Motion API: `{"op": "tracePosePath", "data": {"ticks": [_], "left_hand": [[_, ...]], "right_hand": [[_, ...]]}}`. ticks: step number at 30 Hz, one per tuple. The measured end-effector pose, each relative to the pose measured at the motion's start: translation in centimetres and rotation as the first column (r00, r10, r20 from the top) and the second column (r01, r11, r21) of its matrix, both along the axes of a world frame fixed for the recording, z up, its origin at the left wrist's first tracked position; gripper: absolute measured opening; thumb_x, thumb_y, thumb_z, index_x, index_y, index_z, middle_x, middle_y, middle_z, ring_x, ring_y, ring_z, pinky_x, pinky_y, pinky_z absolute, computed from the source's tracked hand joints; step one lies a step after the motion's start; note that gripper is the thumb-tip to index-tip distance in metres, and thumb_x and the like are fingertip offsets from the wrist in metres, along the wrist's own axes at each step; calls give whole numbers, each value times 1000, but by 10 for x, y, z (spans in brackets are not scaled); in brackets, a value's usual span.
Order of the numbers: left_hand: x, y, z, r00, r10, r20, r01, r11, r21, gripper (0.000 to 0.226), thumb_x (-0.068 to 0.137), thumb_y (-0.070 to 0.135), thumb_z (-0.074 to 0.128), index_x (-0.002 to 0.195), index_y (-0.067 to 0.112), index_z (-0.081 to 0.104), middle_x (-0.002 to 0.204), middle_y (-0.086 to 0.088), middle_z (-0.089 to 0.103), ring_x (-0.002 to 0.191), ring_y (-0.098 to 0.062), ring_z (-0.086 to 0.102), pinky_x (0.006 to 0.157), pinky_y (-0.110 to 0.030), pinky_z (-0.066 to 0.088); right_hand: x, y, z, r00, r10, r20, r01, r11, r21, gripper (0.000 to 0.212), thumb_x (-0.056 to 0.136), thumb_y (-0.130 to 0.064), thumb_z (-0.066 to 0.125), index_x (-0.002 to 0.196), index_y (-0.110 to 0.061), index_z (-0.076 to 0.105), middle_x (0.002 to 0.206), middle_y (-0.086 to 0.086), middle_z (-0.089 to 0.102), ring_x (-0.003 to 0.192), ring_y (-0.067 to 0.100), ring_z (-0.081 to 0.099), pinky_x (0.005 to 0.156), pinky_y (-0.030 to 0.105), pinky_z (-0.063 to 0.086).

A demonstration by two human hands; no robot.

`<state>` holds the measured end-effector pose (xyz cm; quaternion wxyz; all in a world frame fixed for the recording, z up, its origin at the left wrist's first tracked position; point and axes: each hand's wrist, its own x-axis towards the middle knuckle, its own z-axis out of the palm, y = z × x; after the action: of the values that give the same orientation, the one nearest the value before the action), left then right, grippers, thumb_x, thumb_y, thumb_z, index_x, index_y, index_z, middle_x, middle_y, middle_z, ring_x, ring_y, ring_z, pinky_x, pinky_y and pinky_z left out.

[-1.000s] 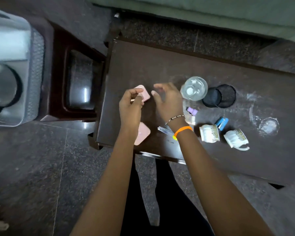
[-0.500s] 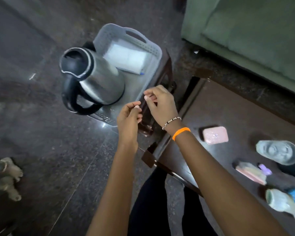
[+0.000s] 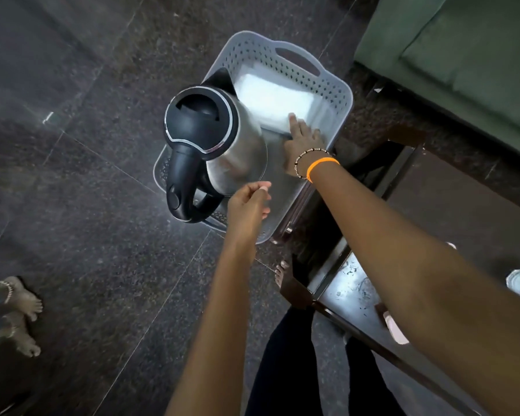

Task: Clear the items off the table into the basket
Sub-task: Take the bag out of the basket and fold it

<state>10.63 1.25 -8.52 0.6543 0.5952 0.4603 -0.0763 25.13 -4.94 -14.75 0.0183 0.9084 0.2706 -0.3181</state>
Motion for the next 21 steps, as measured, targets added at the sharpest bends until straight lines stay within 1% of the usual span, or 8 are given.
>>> {"op": "tracePosePath", "data": {"ticks": [3,5,7,9,11,15,18,21], "left_hand": [[-4,2,-2,999,-41,-21,41,999,-16,19,92,14,49,84,25,62,73,9,53,57,-3,44,59,-13,41],[-6,3,-2,999,-36,-27,35,999,-18,19,92,14,49,83,25,62,73,9,53,59,-5,45,62,-15,41],[-6,2,1,1000,-18,-15,17,1000,-23,18,92,16,50,84,25,62,75,9,54,61,-4,47,64,-15,42],[-5,0,5,1000,-2,-1,2,1000,-19,16,92,18,50,85,25,63,77,9,55,64,-4,49,64,-15,43],[-1,-8,11,1000,20,14,-20,999,-36,14,93,19,51,86,24,62,81,7,55,70,-7,52,69,-16,45],[8,-34,31,998,28,53,-19,986,-168,8,94,26,52,87,22,55,89,6,57,85,-14,58,89,-28,48],[7,-62,44,993,-5,121,16,996,-89,12,90,35,57,88,23,53,90,6,57,81,-14,57,83,-28,50],[-2,-93,53,987,-85,138,68,990,121,32,84,52,56,87,20,53,88,2,54,77,-12,52,77,-31,47]], "right_hand": [[4,2,-4,999,12,38,-12,1000,-7,43,83,-10,56,125,-6,50,157,14,5,143,32,14,118,52,10],[9,2,1,992,-64,111,53,994,100,46,86,-8,52,131,-5,43,151,13,25,136,30,31,118,51,10],[12,-3,9,962,-213,171,155,941,299,40,87,-4,47,126,-7,50,137,14,46,125,30,46,117,47,16],[10,-13,24,878,-472,85,347,748,566,31,86,-3,49,114,-7,63,121,14,62,113,28,56,109,34,31],[2,-25,45,735,-672,-89,513,466,721,21,82,-5,58,98,-8,71,106,10,71,99,21,64,92,22,40],[-26,-59,75,485,-738,-469,724,38,689,13,78,-4,64,86,-7,74,81,5,71,76,9,59,77,25,49],[-59,-97,92,372,-631,-681,819,-121,560,19,81,0,61,80,-17,69,72,0,63,68,12,55,60,21,51],[-97,-140,107,391,-599,-699,811,-135,570,34,79,10,57,76,-23,61,78,4,61,70,14,53,63,25,47]]}}
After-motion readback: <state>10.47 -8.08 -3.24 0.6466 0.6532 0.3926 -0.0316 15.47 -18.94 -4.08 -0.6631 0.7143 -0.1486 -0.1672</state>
